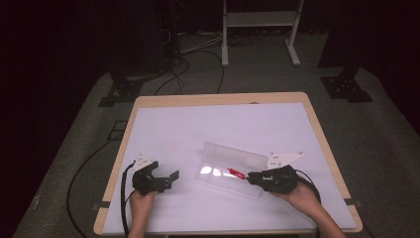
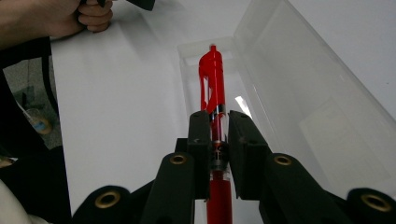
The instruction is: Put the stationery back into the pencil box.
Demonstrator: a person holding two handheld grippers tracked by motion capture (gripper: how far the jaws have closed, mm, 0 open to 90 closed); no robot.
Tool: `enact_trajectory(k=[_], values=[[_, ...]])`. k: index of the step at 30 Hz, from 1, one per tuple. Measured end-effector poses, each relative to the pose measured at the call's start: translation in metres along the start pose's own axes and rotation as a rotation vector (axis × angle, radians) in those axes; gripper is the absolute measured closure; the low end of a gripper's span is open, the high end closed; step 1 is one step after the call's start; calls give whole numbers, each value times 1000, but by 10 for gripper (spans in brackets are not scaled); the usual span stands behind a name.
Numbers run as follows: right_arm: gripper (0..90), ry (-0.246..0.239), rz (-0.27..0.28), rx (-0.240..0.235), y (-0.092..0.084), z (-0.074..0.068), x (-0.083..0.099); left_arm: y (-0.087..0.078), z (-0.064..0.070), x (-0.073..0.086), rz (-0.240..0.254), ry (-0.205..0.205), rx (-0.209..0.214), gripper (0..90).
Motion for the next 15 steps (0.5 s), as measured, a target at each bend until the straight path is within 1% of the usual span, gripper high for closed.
enact_trajectory(k=[5,15], values=[[789,-9,-1,-5,5,-1,-4,0,0,0,0,0,0,0],[788,-10,-2,-13,14,0,-11,0,0,0,1,0,1,0]])
Point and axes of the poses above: each handheld gripper's, and its own axes: y roughly forward along the jaws, x roughly out of its underside, z roughly to its right, the point moved 9 cm from there along y, roughly forward along the jaws, and after that the axes turned 7 degrees about -z, right-handed, at the moved point
